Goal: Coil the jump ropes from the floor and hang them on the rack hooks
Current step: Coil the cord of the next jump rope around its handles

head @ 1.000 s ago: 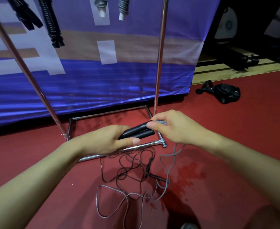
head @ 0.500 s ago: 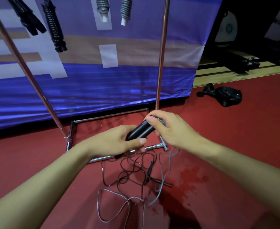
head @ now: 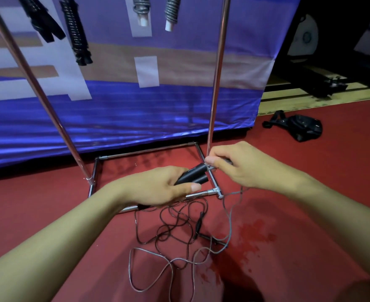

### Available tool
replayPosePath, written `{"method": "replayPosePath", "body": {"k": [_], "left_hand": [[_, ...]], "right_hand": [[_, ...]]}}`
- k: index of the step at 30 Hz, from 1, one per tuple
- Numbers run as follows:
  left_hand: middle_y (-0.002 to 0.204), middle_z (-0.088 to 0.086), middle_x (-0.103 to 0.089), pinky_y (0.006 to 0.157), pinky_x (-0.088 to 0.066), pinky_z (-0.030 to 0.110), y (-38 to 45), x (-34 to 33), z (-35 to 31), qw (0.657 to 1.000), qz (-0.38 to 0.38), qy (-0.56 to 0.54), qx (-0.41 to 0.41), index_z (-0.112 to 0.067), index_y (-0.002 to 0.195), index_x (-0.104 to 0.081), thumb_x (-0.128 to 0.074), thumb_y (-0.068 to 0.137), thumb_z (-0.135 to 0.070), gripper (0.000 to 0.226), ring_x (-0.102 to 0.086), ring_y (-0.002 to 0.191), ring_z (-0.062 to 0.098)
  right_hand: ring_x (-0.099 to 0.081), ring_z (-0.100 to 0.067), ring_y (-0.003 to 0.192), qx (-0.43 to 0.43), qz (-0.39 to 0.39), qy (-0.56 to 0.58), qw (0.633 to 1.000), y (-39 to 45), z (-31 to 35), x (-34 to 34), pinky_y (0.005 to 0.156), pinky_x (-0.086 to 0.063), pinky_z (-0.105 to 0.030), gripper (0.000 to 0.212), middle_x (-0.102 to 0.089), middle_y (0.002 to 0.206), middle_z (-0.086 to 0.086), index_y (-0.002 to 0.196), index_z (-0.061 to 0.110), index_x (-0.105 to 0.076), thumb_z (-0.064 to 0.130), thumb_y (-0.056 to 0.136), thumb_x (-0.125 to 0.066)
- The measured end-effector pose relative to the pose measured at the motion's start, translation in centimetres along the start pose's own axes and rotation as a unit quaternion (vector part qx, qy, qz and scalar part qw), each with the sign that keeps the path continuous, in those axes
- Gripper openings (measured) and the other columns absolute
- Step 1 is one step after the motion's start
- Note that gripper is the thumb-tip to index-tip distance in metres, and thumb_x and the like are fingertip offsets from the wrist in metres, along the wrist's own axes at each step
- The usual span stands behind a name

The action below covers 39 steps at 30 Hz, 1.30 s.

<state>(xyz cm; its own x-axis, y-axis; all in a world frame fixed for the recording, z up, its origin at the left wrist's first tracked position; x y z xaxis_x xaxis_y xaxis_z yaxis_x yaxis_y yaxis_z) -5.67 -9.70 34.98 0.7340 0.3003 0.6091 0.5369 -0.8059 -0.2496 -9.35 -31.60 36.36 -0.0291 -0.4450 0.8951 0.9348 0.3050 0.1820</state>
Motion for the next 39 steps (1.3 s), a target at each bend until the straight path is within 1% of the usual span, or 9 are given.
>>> {"method": "replayPosePath", "body": {"k": [6,12,16,19,22,26,29,35,39], "left_hand": [[0.063,-0.007,-0.044,0.050,-0.036,0.022,-0.1,0.4,0.4,1.000,-0.018,-0.008,-0.001,-0.013,0.083,-0.050,-0.065,0.099,-0.046,0.040,-0.039,0.053,0.013],[0.060,-0.011,-0.044,0.054,-0.035,0.025,0.0,0.8,2.0,0.995,-0.055,0.076,0.013,-0.014,0.082,-0.052,-0.065,0.097,-0.051,0.042,-0.038,0.053,0.008],[0.062,-0.010,-0.041,0.053,-0.032,0.022,-0.2,0.1,0.7,0.995,-0.009,0.088,-0.041,-0.016,0.079,-0.049,-0.064,0.100,-0.043,0.038,-0.037,0.054,0.008],[0.062,-0.009,-0.042,0.051,-0.031,0.020,0.2,-0.8,0.5,0.992,-0.005,0.122,-0.024,-0.016,0.078,-0.050,-0.063,0.100,-0.045,0.038,-0.036,0.051,0.007],[0.062,-0.007,-0.044,0.050,-0.033,0.024,0.7,-0.5,1.4,0.989,-0.041,0.139,0.010,-0.014,0.080,-0.054,-0.061,0.100,-0.050,0.041,-0.036,0.050,0.008],[0.057,-0.008,-0.044,0.048,-0.031,0.021,0.8,0.2,1.6,0.991,-0.077,0.107,0.028,-0.012,0.078,-0.050,-0.062,0.100,-0.049,0.044,-0.035,0.047,0.008],[0.057,-0.010,-0.046,0.049,-0.034,0.020,0.4,0.5,1.5,0.995,-0.060,0.081,0.028,-0.012,0.079,-0.050,-0.063,0.100,-0.049,0.044,-0.039,0.049,0.008],[0.055,-0.008,-0.039,0.048,-0.034,0.025,-0.3,1.0,0.8,0.999,-0.006,0.050,0.011,-0.020,0.070,-0.043,-0.064,0.099,-0.047,0.045,-0.036,0.047,0.011],[0.057,-0.007,-0.045,0.049,-0.037,0.026,-0.2,1.3,0.8,0.996,-0.034,0.070,0.041,-0.016,0.076,-0.049,-0.063,0.099,-0.049,0.043,-0.040,0.048,0.011]], "right_hand": [[-0.057,-0.014,0.061,0.013,0.079,-0.063,0.995,-0.7,1.3,0.4,0.060,-0.047,-0.039,0.017,-0.057,0.063,0.003,0.098,0.036,-0.055,0.048,0.102,-0.045],[-0.063,-0.021,0.088,0.019,0.068,-0.156,0.985,-0.8,1.4,0.1,0.074,-0.050,-0.041,0.020,-0.066,0.093,0.010,0.105,0.040,-0.051,0.051,0.104,-0.035],[-0.062,-0.009,0.078,-0.042,0.077,-0.116,0.989,-0.2,0.4,0.6,0.069,-0.044,-0.034,0.021,-0.066,0.079,0.012,0.098,0.042,-0.057,0.054,0.100,-0.040],[-0.062,-0.009,0.063,-0.034,0.051,-0.066,0.996,0.0,0.7,0.9,0.063,-0.051,-0.037,0.027,-0.064,0.068,0.008,0.090,0.038,-0.062,0.057,0.095,-0.044],[-0.054,-0.012,0.058,0.000,0.025,-0.051,0.998,-0.3,2.1,1.4,0.055,-0.041,-0.031,0.020,-0.055,0.059,0.007,0.082,0.038,-0.061,0.050,0.097,-0.054],[-0.054,-0.013,0.059,-0.008,0.050,-0.029,0.998,-0.8,3.4,0.8,0.059,-0.045,-0.034,0.024,-0.055,0.059,0.006,0.084,0.035,-0.058,0.043,0.103,-0.046],[-0.054,-0.010,0.060,-0.036,0.107,0.019,0.993,-0.8,3.0,0.3,0.062,-0.044,-0.024,0.032,-0.056,0.062,0.009,0.080,0.033,-0.057,0.036,0.107,-0.041],[-0.054,-0.008,0.055,-0.049,0.056,-0.019,0.997,-0.3,0.0,0.6,0.056,-0.033,-0.019,0.029,-0.055,0.056,0.012,0.081,0.032,-0.061,0.036,0.106,-0.046],[-0.050,-0.009,0.055,-0.019,0.067,-0.019,0.997,-1.0,1.5,1.1,0.055,-0.036,-0.019,0.028,-0.054,0.057,0.014,0.083,0.033,-0.064,0.038,0.105,-0.047]]}}
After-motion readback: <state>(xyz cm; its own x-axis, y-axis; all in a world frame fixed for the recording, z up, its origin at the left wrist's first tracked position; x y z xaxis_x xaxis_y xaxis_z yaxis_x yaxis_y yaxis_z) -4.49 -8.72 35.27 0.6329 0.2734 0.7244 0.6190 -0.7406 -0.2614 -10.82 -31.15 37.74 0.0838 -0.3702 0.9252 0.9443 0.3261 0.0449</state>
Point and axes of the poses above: each hand's wrist, its own y-axis towards the middle knuckle, its own x-axis out of the back of the hand, z = x × y, the point moved 2 cm from there along y, towards the middle knuckle
